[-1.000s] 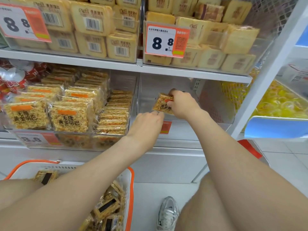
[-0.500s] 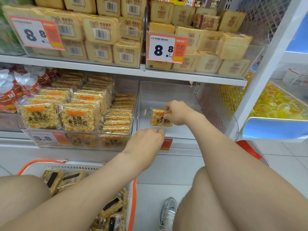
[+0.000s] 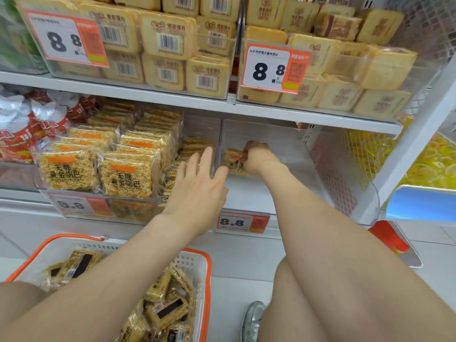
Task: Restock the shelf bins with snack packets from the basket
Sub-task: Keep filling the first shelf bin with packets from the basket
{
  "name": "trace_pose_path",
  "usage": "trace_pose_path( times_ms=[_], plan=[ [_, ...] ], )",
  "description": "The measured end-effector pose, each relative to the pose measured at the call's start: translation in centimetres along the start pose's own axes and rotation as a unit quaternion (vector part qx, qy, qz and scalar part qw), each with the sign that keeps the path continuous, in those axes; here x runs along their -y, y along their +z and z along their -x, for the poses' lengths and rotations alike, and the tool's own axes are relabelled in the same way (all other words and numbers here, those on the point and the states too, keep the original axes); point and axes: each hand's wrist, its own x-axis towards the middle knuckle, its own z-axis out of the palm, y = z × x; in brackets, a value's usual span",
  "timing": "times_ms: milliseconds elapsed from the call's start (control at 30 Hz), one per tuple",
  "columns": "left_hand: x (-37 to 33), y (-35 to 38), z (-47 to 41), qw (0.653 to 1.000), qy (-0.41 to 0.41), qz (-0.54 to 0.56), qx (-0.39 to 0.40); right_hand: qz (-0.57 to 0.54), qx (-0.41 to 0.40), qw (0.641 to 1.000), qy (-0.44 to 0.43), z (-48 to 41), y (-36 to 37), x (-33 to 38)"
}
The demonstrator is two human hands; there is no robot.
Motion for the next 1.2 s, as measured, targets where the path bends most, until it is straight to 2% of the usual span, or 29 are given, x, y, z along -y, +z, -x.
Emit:
trace_pose_path(
  times_ms=[133, 233, 333, 433, 500, 700, 833, 967, 1067, 1133, 1200],
  plan=[
    [0.4, 0.8, 0.1, 0.999, 0.039, 0.036, -0.013, -0.047, -0.039, 0.997, 0.053, -1.6, 0.4, 0.1],
    [0.5, 0.6, 0.1, 0.997, 0.031, 0.064, -0.015, -0.033, -0.060, 0.997, 0.032, -1.8, 0.7, 0.0],
    [0.5, 0.6, 0.3, 0.996, 0.029, 0.079, -0.006, 0.048, 0.001, 0.999, -0.019, -2.1, 0.8, 0.3],
    [0.6, 0.6, 0.4, 0.995, 0.027, 0.090, 0.027, 0.075, 0.039, 0.995, -0.049, -2.0, 1.1, 0.2],
    [0.7, 0.7, 0.4, 0.994, 0.030, 0.090, 0.047, 0.069, 0.020, 0.996, -0.047, -1.5, 1.0, 0.1],
    [1.4, 1.0, 0.7, 0.989, 0.050, 0.125, 0.061, 0.021, 0.048, 0.998, -0.031, -0.6, 0.8, 0.0],
    [1.6, 1.0, 1.5, 0.989, 0.049, 0.138, 0.021, -0.019, 0.029, 0.999, -0.013, 0.7, 0.6, -0.5],
    [1.8, 0.0, 2.7, 0.982, 0.054, 0.145, -0.108, -0.094, -0.008, 0.994, -0.059, 3.7, -1.0, -0.1],
    [2.6, -0.9, 3.9, 0.971, 0.063, 0.140, -0.184, -0.122, -0.072, 0.985, -0.096, 7.0, -2.5, 0.6],
    [3.3, -1.3, 5.0, 0.970, 0.067, 0.136, -0.191, -0.140, -0.126, 0.974, -0.121, 9.9, -3.6, 1.7],
    [4.1, -1.1, 6.4, 0.977, 0.059, 0.129, -0.161, -0.143, -0.164, 0.963, -0.158, 12.8, -3.9, 3.1]
  ],
)
